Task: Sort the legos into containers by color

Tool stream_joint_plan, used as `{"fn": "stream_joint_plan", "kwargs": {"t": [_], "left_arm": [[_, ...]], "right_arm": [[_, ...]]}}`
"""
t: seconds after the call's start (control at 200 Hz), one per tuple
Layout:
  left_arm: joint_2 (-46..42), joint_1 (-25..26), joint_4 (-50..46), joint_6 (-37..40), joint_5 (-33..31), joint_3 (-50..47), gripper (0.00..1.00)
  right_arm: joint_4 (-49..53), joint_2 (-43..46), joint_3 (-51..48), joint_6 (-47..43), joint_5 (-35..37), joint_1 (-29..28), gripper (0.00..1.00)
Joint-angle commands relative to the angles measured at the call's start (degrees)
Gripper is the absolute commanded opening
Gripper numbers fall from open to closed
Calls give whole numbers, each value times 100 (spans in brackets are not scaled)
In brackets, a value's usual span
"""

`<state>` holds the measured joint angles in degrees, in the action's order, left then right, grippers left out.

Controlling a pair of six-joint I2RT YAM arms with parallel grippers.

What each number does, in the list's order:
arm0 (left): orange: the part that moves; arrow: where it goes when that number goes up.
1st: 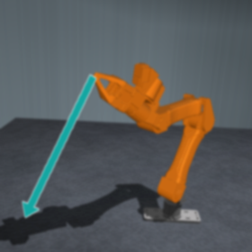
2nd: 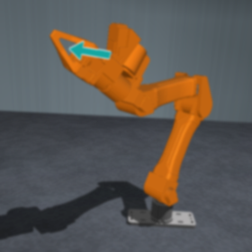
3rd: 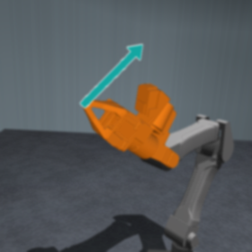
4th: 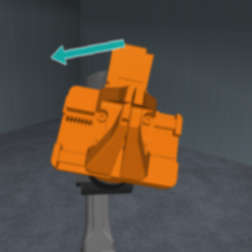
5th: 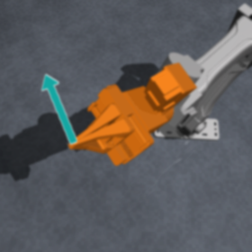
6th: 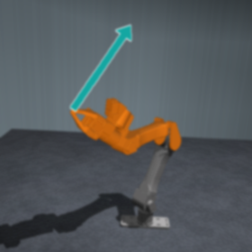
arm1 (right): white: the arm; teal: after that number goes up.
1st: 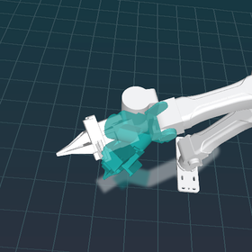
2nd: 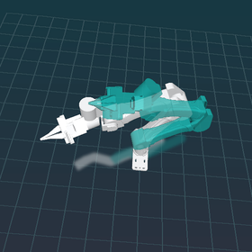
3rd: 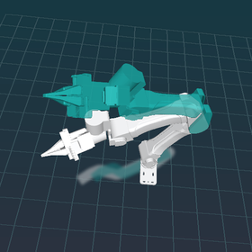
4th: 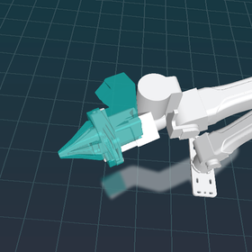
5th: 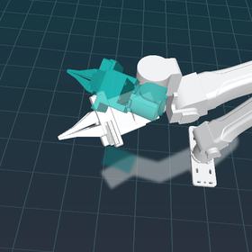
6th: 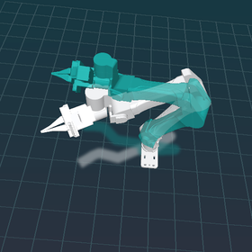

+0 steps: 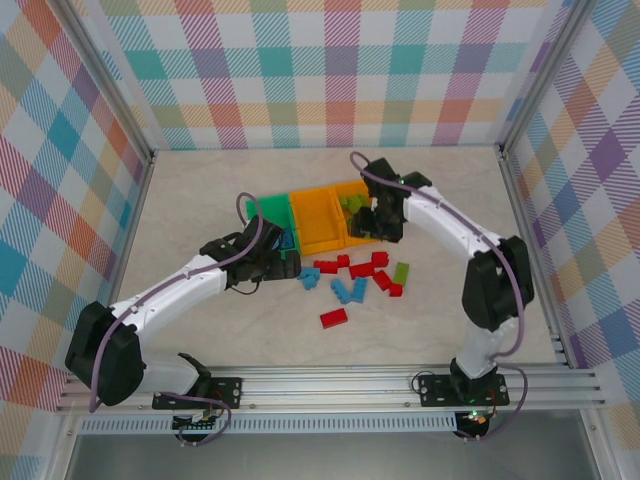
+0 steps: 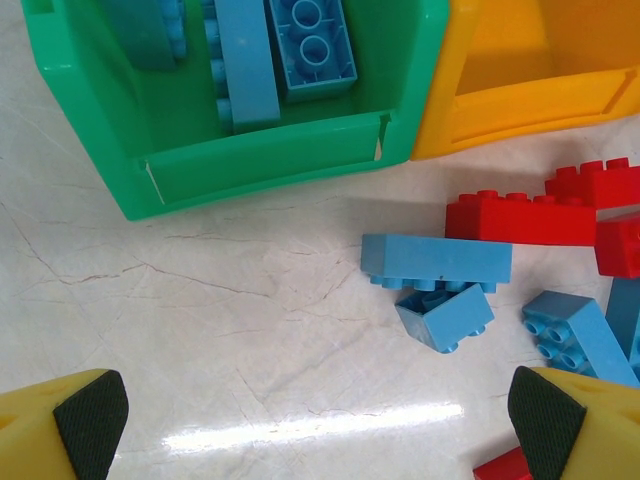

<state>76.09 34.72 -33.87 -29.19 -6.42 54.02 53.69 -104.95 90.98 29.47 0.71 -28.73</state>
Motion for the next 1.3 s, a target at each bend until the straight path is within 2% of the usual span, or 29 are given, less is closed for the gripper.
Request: {"fn": "stream_joint_plan", "kwargs": {"t": [0.0, 0.15, 0.3, 0.395, 0.5, 0.585, 0.695, 0.84, 1.025, 1.135, 1.295], "left_arm": [[-44, -44, 73, -139, 54, -26, 100], [-68, -45, 80, -251, 26, -82, 100], [-123, -44, 108, -361, -42, -152, 100], [-129, -44, 108, -393, -80, -158, 100], [-129, -45, 108, -412, -88, -162, 100], [-117, -46, 108, -403, -100, -154, 100], [-61, -44, 108, -354, -58, -122, 100], [50, -36, 114, -241, 74, -77, 100], [176, 7, 116, -165, 209, -10, 100], [173, 25, 117, -173, 209, -44, 100], [115, 26, 196, -184, 161, -103, 100]], "right_arm": [[443, -610, 842, -232, -256, 133, 58], [859, -1536, 1968, -112, -335, 383, 57], [1048, -2037, 2711, -104, -362, 516, 58], [1286, -2298, 3122, -152, -335, 544, 62], [1267, -2257, 3142, -207, -361, 553, 70], [1104, -2019, 2907, -239, -404, 553, 73], [904, -1569, 2472, -299, -359, 548, 82], [615, -926, 1717, -425, -245, 553, 85], [591, -339, 817, -401, -1, 623, 84], [598, -70, 91, -429, 235, 850, 76], [555, 153, -731, -582, 349, 905, 75]]}}
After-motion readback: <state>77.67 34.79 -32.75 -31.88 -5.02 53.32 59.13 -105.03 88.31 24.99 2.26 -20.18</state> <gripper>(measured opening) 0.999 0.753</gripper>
